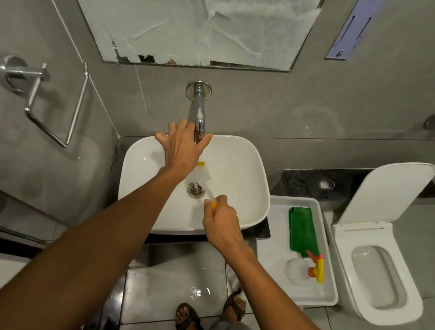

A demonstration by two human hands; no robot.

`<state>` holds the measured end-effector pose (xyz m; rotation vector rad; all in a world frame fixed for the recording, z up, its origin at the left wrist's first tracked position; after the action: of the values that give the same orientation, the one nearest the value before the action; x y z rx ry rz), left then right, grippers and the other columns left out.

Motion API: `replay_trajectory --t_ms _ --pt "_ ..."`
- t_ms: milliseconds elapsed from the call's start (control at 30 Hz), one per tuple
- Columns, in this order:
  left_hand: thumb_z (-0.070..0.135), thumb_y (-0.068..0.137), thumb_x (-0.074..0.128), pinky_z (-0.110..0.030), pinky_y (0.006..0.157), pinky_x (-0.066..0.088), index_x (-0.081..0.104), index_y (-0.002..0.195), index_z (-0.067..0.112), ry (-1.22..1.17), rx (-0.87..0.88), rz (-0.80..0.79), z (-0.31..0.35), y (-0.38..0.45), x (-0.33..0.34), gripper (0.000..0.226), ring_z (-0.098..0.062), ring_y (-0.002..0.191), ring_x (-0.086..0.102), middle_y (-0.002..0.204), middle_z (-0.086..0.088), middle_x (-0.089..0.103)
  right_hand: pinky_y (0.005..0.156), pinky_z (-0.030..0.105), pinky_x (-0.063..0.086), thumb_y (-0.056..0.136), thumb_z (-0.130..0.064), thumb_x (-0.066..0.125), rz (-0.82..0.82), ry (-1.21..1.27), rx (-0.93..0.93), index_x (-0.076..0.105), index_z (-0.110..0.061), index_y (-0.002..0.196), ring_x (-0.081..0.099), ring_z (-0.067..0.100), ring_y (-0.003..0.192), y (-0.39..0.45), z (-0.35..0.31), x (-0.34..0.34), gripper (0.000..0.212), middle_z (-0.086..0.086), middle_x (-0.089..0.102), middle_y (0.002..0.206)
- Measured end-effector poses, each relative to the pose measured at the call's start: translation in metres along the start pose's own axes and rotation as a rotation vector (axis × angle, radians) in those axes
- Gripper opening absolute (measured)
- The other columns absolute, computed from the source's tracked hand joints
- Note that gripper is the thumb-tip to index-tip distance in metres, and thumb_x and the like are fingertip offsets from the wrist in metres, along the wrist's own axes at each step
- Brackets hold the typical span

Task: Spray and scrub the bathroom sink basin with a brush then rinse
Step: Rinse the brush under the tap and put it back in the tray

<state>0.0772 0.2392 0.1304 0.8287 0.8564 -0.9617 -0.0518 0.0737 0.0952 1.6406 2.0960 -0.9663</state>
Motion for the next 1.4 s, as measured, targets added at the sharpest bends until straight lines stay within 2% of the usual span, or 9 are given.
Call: replay_trajectory --t_ms 267,367,500,633,900,1033,1167,1267,1400 --pt "0.079 0.092 0.059 -0.040 0.086 0.019 0.054 0.081 0.024 -0.174 -0.028 -0.018 -0.014 -0.001 0.004 0.056 -0.023 0.105 0.043 0.099 0.001 0.062 0.086 0.049 0.057 0.109 -0.043 0.042 -0.016 0.035 0.005 0.053 -0.007 0.121 0.068 0.036 0.095 0.004 0.011 -0.006 0.040 0.017 0.069 0.107" --pt "0.083 0.087 0.061 -0.042 0.089 0.025 0.053 0.084 0.021 -0.256 -0.082 -0.088 -0.022 -0.016 0.008 0.063 -0.021 0.103 0.043 0.097 0.003 0.058 0.078 0.038 0.052 0.109 -0.045 0.043 -0.033 0.066 -0.001 0.054 -0.008 0.120 0.065 0.025 0.089 0.007 0.024 -0.012 0.040 0.011 0.067 0.104" --pt "0.072 0.099 0.051 -0.048 0.097 0.030 0.053 0.088 0.015 -0.288 -0.155 -0.105 -0.038 -0.053 0.021 0.058 -0.030 0.105 0.052 0.097 -0.003 0.059 0.065 0.031 0.047 0.108 -0.049 0.043 -0.008 0.131 -0.019 0.053 -0.015 0.111 0.061 0.015 0.077 0.005 0.044 -0.024 0.036 0.004 0.066 0.093" --pt "0.066 0.102 0.051 -0.048 0.099 0.035 0.060 0.097 0.009 -0.267 -0.189 -0.178 -0.028 -0.083 0.043 0.058 -0.033 0.108 0.056 0.103 -0.008 0.063 0.069 0.034 0.050 0.107 -0.055 0.040 0.052 0.220 -0.055 0.055 -0.027 0.097 0.059 0.013 0.072 0.003 0.080 -0.052 0.033 -0.003 0.064 0.080" --pt "0.059 0.101 0.060 -0.043 0.104 0.042 0.065 0.123 0.014 -0.342 0.128 -0.309 0.073 -0.107 0.091 0.050 -0.028 0.120 0.058 0.130 -0.004 0.066 0.066 0.023 0.047 0.111 -0.050 0.036 0.325 0.288 0.032 0.057 -0.029 0.105 0.053 0.003 0.067 -0.003 0.184 -0.124 0.031 -0.002 0.060 0.080" --pt "0.062 0.100 0.061 -0.047 0.121 0.039 0.058 0.144 0.013 -0.317 0.259 -0.364 0.119 -0.108 0.121 0.065 -0.029 0.146 0.048 0.157 -0.007 0.054 0.063 0.014 0.045 0.110 -0.055 0.034 0.405 0.235 0.165 0.052 -0.031 0.093 0.057 0.002 0.068 -0.006 0.228 -0.134 0.034 -0.007 0.059 0.079" --pt "0.074 0.099 0.051 -0.046 0.134 0.018 0.041 0.163 0.012 -0.203 0.399 -0.439 0.149 -0.114 0.158 0.090 -0.026 0.167 0.018 0.178 -0.009 0.026 0.069 0.032 0.044 0.111 -0.041 0.040 0.387 0.186 0.280 0.053 -0.020 0.098 0.063 0.016 0.075 0.006 0.272 -0.113 0.028 -0.006 0.060 0.078" --pt "0.078 0.097 0.046 -0.052 0.137 0.011 0.027 0.170 0.012 -0.112 0.460 -0.471 0.150 -0.120 0.187 0.100 -0.027 0.170 0.004 0.182 -0.009 0.011 0.073 0.034 0.047 0.112 -0.039 0.041 0.297 0.150 0.350 0.055 -0.017 0.103 0.069 0.028 0.086 0.026 0.296 -0.085 0.028 -0.002 0.065 0.085" --pt "0.076 0.098 0.049 -0.053 0.136 0.006 0.033 0.168 0.016 -0.080 0.497 -0.393 0.144 -0.123 0.209 0.094 -0.031 0.170 -0.001 0.182 -0.012 0.009 0.090 0.043 0.054 0.111 -0.043 0.036 0.190 0.146 0.438 0.056 -0.019 0.114 0.069 0.030 0.099 0.051 0.321 -0.046 0.031 0.006 0.070 0.107"
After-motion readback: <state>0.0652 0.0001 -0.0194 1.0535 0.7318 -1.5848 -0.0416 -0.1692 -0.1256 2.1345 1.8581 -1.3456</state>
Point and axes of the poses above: each hand's wrist, its own y-axis towards the middle knuckle, its own x-axis out of the palm, z = x × y, the point moved 3 cm from there along y, towards the middle knuckle
